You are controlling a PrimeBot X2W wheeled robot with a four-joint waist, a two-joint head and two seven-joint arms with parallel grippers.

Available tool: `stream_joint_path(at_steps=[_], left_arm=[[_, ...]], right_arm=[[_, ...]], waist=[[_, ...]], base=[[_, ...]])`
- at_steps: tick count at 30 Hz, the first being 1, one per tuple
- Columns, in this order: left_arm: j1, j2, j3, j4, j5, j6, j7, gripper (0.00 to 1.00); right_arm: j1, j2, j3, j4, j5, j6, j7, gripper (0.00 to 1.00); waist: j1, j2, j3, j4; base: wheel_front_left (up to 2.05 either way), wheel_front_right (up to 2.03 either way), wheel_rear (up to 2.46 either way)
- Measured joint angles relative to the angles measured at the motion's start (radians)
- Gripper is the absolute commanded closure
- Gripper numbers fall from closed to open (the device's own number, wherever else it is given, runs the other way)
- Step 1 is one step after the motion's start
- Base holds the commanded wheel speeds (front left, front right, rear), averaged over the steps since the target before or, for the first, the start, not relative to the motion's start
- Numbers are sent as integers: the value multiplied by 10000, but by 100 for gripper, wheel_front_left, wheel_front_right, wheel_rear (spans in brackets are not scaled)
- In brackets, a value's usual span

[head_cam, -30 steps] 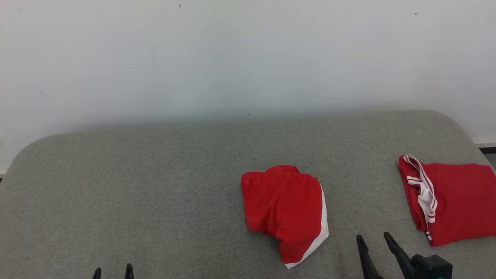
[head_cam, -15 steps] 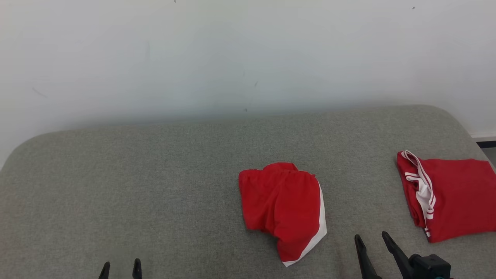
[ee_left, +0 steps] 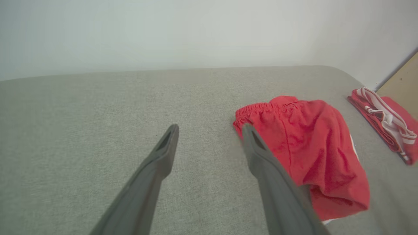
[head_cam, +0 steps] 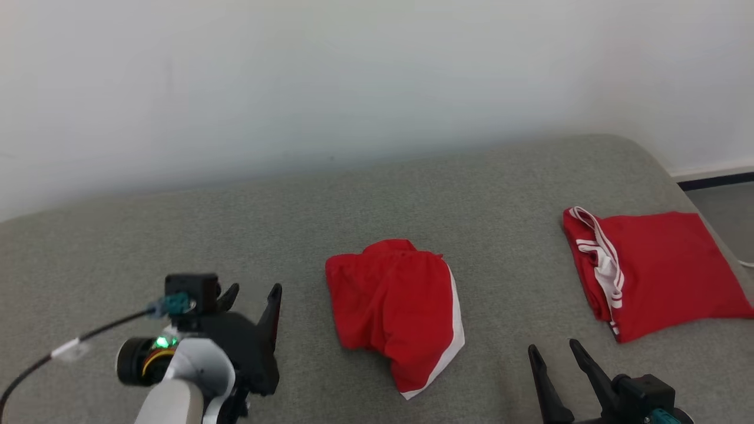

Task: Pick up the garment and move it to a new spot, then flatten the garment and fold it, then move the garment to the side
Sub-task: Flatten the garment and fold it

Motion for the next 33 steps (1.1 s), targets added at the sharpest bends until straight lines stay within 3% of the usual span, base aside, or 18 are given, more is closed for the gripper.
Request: stream_joint_path(at_steps=[4, 13, 19, 24, 31, 32, 33], left_arm=[[-1171, -130, -372, 543, -232, 58, 1534, 0], [-2685, -307, -972, 1557, -759, 886, 3758, 0], [-3289, -355, -1329, 1824, -744, 1135, 4266, 0], [-3491, -288, -1492, 2203, -439, 1597, 4456, 0], [-3515, -105, -1741, 2729, -69, 1969, 4945, 0], [-3515, -102, -1764, 2723, -67, 1975, 4951, 44], [-3523, -92, -1783, 2704, -52, 1971, 4861, 77]], right_arm=[[-105, 2, 79, 73, 19, 0, -33, 0], [-306, 50, 276, 221, 69, 0, -134, 0], [-454, 104, 506, 334, 123, 0, -244, 0], [-542, 113, 639, 470, 155, 0, -326, 0], [-692, 100, 667, 571, 180, 0, -401, 0], [-692, 98, 660, 585, 180, 0, -418, 0], [-696, 100, 667, 587, 180, 0, -430, 0]], waist=[[0, 0, 124, -439], [1, 0, 457, -1660], [1, 0, 697, -2427], [1, 0, 880, -2926], [0, 0, 1085, -3244], [1, 0, 1093, -3233], [0, 1, 1092, -3212]], base=[[0, 0, 0], [0, 0, 0], [0, 0, 0], [0, 0, 0], [0, 0, 0], [0, 0, 0], [0, 0, 0]])
